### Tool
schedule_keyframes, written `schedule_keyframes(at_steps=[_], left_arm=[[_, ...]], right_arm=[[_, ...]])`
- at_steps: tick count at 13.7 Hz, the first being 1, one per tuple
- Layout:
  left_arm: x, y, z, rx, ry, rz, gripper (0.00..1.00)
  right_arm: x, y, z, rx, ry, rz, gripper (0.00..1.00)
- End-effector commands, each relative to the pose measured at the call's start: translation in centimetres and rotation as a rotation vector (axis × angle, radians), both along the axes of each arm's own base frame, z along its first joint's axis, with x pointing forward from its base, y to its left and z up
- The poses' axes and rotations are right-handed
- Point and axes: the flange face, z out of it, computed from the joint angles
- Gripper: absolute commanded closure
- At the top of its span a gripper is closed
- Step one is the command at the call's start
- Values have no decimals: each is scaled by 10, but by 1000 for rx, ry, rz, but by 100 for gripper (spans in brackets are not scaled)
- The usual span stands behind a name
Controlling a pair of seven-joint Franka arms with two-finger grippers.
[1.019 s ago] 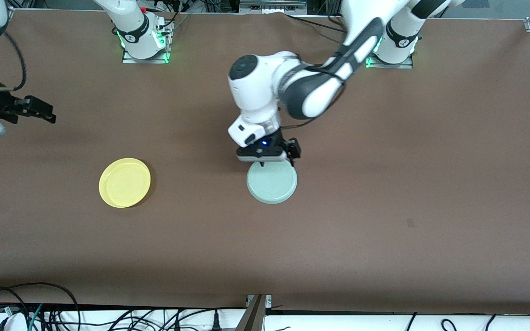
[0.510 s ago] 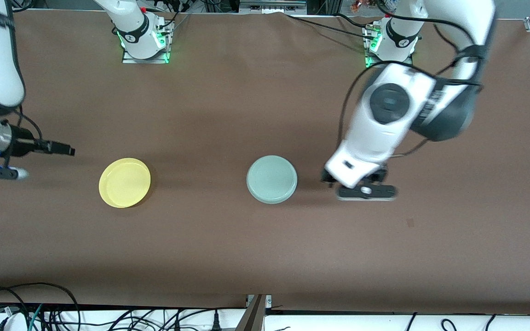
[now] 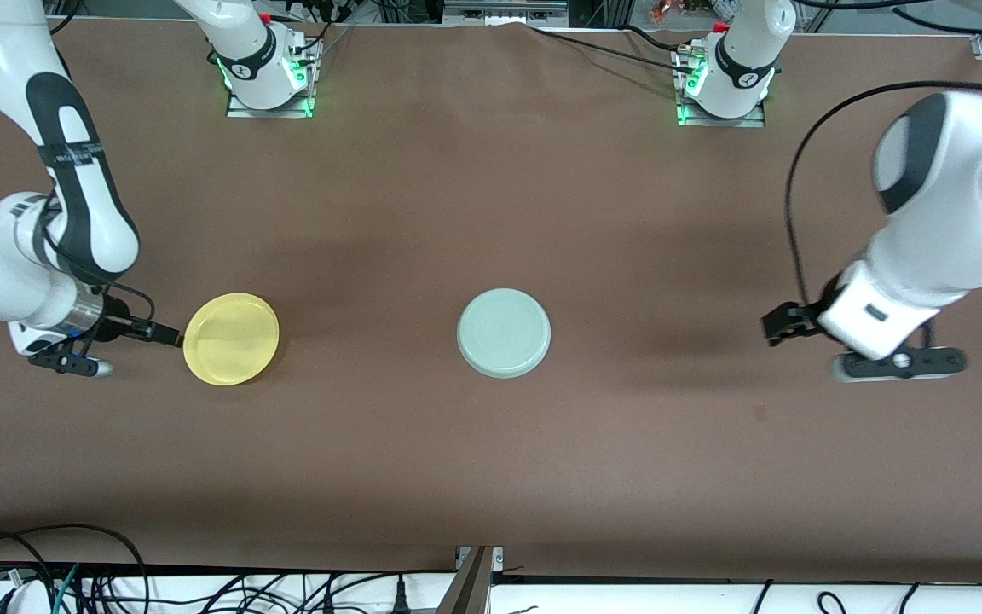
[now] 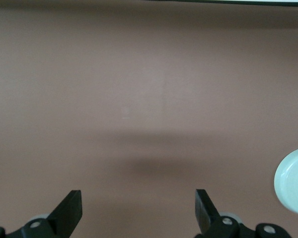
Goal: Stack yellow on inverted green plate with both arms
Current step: 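Open the left gripper and withdraw it while the right gripper reaches the yellow plate, then grasp the yellow plate rim with the right gripper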
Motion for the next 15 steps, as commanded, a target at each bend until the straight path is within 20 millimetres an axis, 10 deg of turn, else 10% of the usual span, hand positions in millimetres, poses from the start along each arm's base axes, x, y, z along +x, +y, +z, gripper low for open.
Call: schedule_keyframes(at_steps=[1,4,8,11,15], left_arm=[[-26,38,24,-41,43,-15,0],[-43,68,42,-42,77,-23,0],[-55,92,20,-42,131,-57,0],[-52,93,17,-43,132,-57,0],[-47,95,13,-46,135,-46,0]], right_arm=[[-6,4,-8,49,-16,-23,16],[-12,0,-37,68,-1,52,36],[-13,-4,-39,94,-22,108,100],[-12,-1,-29,122,3,107,100],[1,31,36,311,70,69,100]])
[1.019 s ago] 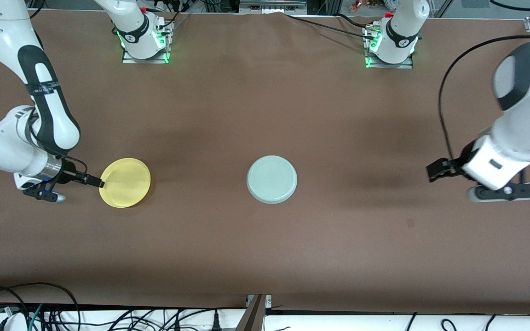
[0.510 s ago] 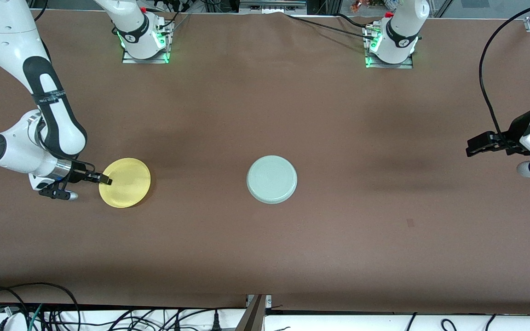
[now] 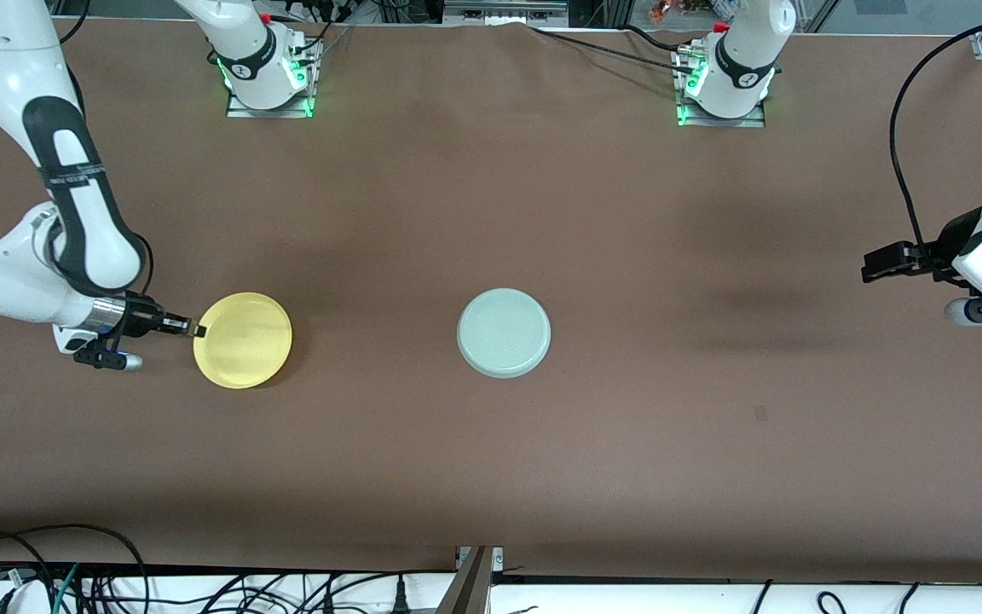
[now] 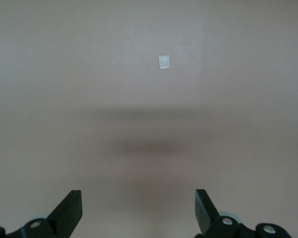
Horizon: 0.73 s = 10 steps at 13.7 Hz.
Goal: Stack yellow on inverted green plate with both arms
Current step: 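Grasp the yellow plate rim with the right gripper, then carry the yellow plate with the right gripper onto the green plate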
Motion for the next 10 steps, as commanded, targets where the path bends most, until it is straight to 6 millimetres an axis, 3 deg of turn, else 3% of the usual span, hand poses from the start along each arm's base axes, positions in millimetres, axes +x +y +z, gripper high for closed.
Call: schedule_keyframes(at_steps=[1,4,7,10], left_arm=[[0,2,1,-30,-10,-5,0],[1,1,1,-30,-13,-6,0],[2,-1,4,-29,-19,-9,0],[2,-4,4,-24,-19,-15,0]], right_arm=[[8,31,51,112,60,11,100],[21,102,82,144,92,-27,100],[32,208,112,127,82,-96,100],[20,314,97,82,32,-106,100]])
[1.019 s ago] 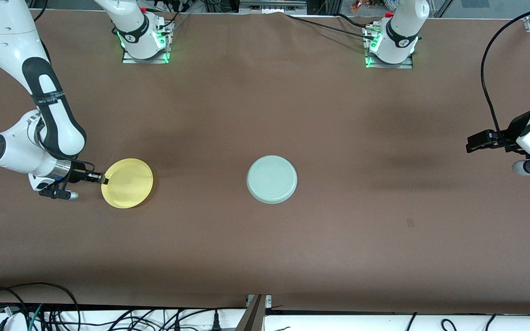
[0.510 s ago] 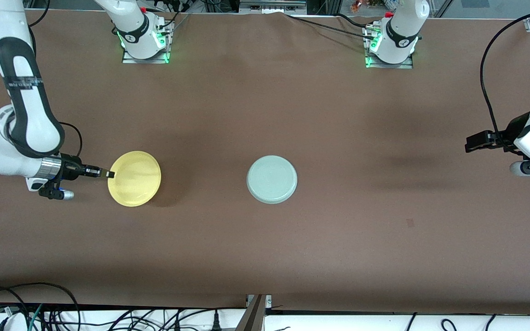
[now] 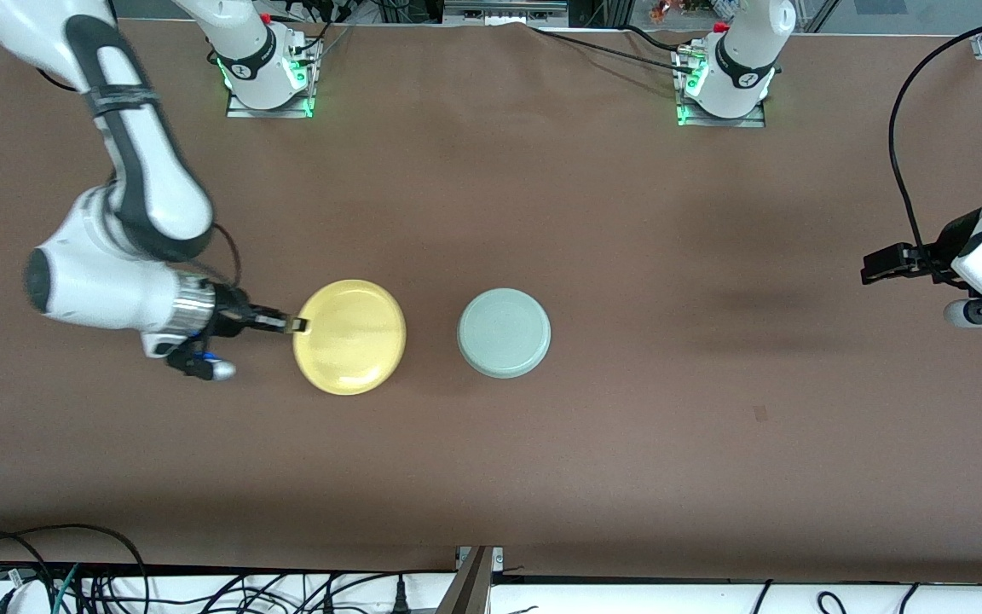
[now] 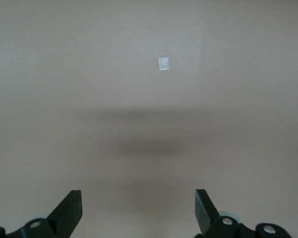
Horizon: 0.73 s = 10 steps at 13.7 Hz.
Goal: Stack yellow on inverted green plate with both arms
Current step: 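Carry the yellow plate with the right gripper onto the green plate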
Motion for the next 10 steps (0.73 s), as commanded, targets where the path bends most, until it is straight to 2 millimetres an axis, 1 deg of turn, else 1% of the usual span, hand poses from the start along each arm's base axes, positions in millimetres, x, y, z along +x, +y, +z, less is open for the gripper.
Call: schedule_keyframes(at_steps=[1,2,4,5,7,10], left_arm=[[1,-3,4,-25,-12,-12,0],[2,-4,3,-22,-12,-15,0],[4,-5,9,-17,-26,-19,0],[6,-6,8,-19,-23,-18,0],[7,-11,6,-21,-22,-27,0],[7,-13,8,-22,-26,-30,0]], right_arm=[[-10,79,-23,-45,-28,-34,100],[-15,101,-30,-45,-30,-63,100],[-22,134,-48,-48,-29,-66,100],[-29,154,-55,-48,-44,-48,100],[-43,187,-73,-59,-81,-40,100],[-60,216,-99,-136,-121,-43,100]])
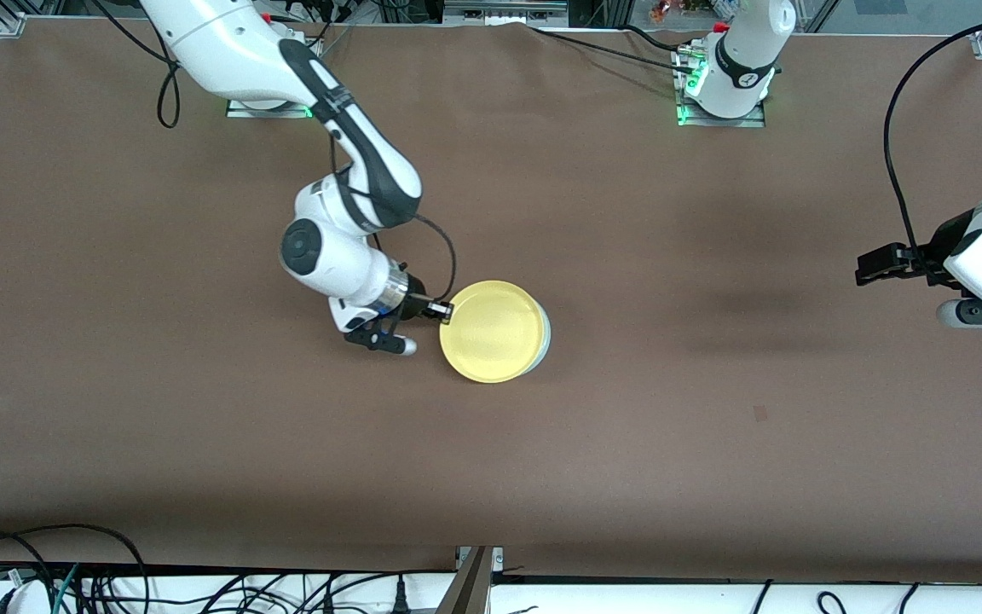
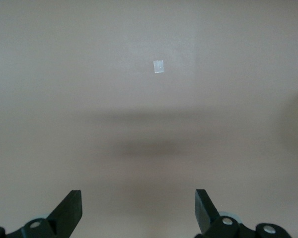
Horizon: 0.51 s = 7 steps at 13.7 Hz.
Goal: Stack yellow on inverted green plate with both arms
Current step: 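Carry the yellow plate with the right gripper onto the green plate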
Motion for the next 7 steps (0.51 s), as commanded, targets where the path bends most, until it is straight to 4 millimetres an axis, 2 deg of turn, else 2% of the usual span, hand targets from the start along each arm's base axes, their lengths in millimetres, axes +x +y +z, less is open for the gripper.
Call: schedule_keyframes(at_steps=[1,4,5,6,7], left_arm=[[6,-3,6,-20,-17,-14,0],[6,-2,6,-17,-17,-16,0],[6,-2,6,-17,-17,-16,0],[6,-2,6,-17,-17,-15,0],[6,-2,6,-17,-17,-16,0]], right_arm=[[-7,26,-13,-50,-41,-12,100],[-13,31,-22,-72,-40,5,100],[-14,32,-22,-74,-39,7,24],[-14,33,-20,-94,-58,28,0],[-15,36,-16,-120,-87,59,0]])
